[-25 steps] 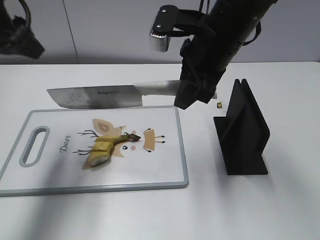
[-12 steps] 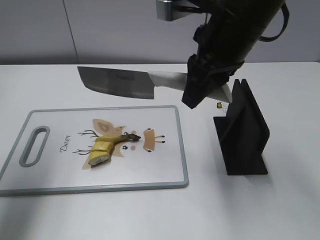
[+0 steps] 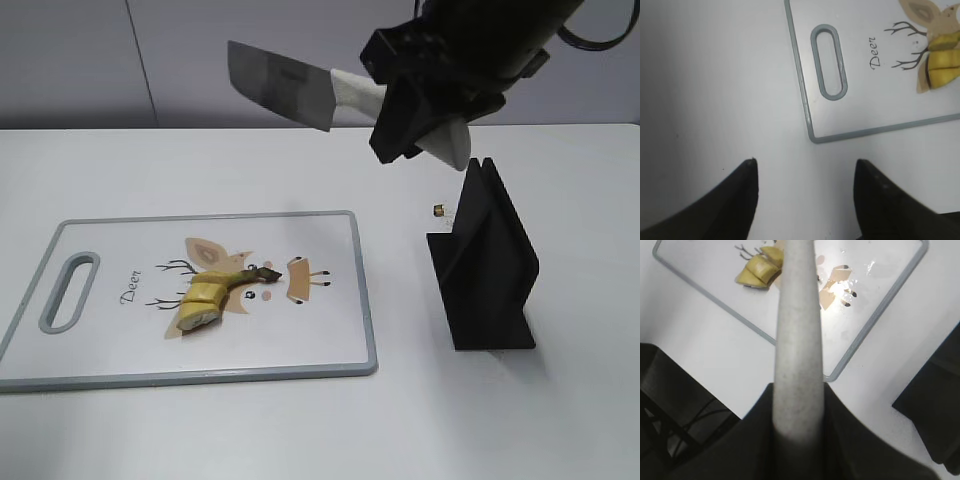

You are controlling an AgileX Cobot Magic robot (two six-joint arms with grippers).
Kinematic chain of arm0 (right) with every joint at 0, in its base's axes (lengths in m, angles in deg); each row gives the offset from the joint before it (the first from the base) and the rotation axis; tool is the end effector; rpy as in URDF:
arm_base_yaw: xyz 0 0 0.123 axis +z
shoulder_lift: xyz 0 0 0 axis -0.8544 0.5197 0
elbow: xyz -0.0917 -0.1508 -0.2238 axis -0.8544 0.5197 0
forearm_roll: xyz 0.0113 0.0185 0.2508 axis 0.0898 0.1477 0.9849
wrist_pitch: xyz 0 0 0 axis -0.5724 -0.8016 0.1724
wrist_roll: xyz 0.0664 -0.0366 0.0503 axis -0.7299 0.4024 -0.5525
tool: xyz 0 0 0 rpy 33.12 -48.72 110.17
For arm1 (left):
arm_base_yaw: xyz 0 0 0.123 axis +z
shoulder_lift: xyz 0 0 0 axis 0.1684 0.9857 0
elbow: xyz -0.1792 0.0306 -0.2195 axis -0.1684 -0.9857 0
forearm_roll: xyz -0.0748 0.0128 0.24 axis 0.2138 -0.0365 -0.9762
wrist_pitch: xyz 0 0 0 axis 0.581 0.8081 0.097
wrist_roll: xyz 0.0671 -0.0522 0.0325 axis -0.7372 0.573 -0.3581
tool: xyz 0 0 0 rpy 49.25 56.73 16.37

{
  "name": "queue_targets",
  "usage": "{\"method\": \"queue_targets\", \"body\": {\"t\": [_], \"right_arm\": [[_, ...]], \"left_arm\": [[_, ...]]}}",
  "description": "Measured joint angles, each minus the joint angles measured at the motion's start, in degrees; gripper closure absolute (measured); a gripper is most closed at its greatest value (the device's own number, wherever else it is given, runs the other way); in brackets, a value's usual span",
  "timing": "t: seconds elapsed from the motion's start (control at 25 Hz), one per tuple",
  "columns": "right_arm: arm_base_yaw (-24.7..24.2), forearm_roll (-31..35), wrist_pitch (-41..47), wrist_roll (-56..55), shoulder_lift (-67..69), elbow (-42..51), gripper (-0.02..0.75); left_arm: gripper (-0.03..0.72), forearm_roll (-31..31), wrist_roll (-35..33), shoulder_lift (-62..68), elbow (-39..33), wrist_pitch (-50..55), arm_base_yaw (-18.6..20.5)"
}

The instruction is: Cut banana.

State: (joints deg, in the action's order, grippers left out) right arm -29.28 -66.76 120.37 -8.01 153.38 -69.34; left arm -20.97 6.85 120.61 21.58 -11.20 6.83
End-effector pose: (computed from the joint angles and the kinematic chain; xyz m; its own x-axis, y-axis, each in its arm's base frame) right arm 0.2865 0.1921 0.3269 -0.8275 -0.4087 -0.3849 -0.5287 0.7979 0.2895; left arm 0.1896 -0.0178 0.3461 -0.8717 0.2441 -0.4250 0.2684 0.9633 0.0027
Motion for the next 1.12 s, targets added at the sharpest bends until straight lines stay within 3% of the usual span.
{"method": "queue_targets", "body": {"t": [0.28,0.6,0.92,1.12], "right_arm": [[0.0,-9.8,-6.4,-15.4,-6.8,7.7,0.577],[0.0,-20.1,-6.8,-26.8,-12.9,13.0,0.577],[-0.2,-25.1,-4.5,-29.9,-13.6,13.3,0.577],[-3.0,-25.1,-3.2,-29.9,-13.7,13.3,0.577]], "left_arm": [[0.101,-0.3,0.0,-12.9,-10.2,-6.0,-0.1],[0.102,-2.0,0.0,-28.4,-23.7,-7.5,-0.1],[0.105,-1.3,0.0,-42.9,-29.5,-7.4,-0.1],[0.106,0.8,0.0,-50.6,-32.2,-6.7,-0.1]]}}
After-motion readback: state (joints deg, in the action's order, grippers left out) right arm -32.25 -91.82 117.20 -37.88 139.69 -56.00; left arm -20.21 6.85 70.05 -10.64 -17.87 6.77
